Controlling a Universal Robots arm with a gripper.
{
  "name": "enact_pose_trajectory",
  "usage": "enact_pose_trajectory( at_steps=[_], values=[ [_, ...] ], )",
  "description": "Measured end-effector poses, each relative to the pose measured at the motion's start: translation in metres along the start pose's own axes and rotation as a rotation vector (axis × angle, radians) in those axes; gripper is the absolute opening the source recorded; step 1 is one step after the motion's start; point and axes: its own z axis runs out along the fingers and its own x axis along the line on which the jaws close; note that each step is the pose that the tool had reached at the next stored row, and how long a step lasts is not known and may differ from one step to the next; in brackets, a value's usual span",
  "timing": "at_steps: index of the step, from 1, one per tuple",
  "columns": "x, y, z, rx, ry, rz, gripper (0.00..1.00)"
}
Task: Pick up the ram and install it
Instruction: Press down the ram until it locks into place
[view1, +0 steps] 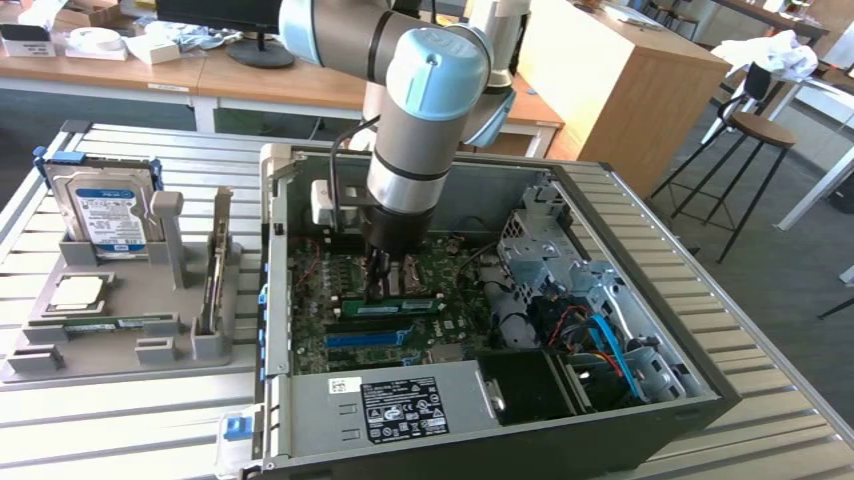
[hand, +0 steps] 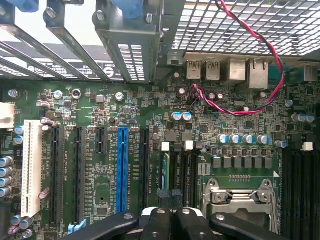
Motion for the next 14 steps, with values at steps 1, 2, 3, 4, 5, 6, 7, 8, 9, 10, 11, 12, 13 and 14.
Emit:
enact_pose_trajectory(
  at_steps=[1, 2, 3, 4, 5, 6, 7, 8, 9, 10, 11, 12, 13, 14],
  values=[
    [0.0, 0.0, 0.0, 0.0, -0.0004, 0.0, 0.1],
    [0.0, 0.0, 0.0, 0.0, -0.0004, 0.0, 0.1],
    [0.0, 0.0, 0.0001, 0.0, -0.0005, 0.0, 0.1],
    [0.0, 0.0, 0.0001, 0.0001, -0.0005, 0.0, 0.1],
    [0.0001, 0.0, 0.0003, 0.0, -0.0005, 0.0, 0.1],
    [0.0001, 0.0, 0.0007, 0.0, -0.0005, 0.0, 0.1],
    [0.0002, 0.0, 0.0009, -0.0001, -0.0003, 0.0, 0.1],
    [0.0002, 0.0, 0.0012, -0.0002, -0.0005, 0.0, 0.1],
    [0.0001, 0.0, 0.0016, -0.0001, -0.0008, 0.0, 0.1],
    [0.0001, 0.0, 0.0018, 0.0, -0.0011, 0.0, 0.1],
    [0.0001, 0.0, 0.0018, 0.0001, -0.0011, 0.0, 0.1],
    [0.0001, 0.0, 0.0018, 0.0002, -0.0012, 0.0, 0.1],
    [0.0001, -0.0001, 0.0018, 0.0002, -0.0012, 0.0, 0.1],
    [0.0001, -0.0001, 0.0018, 0.0002, -0.0012, 0.0, 0.1]
  ],
)
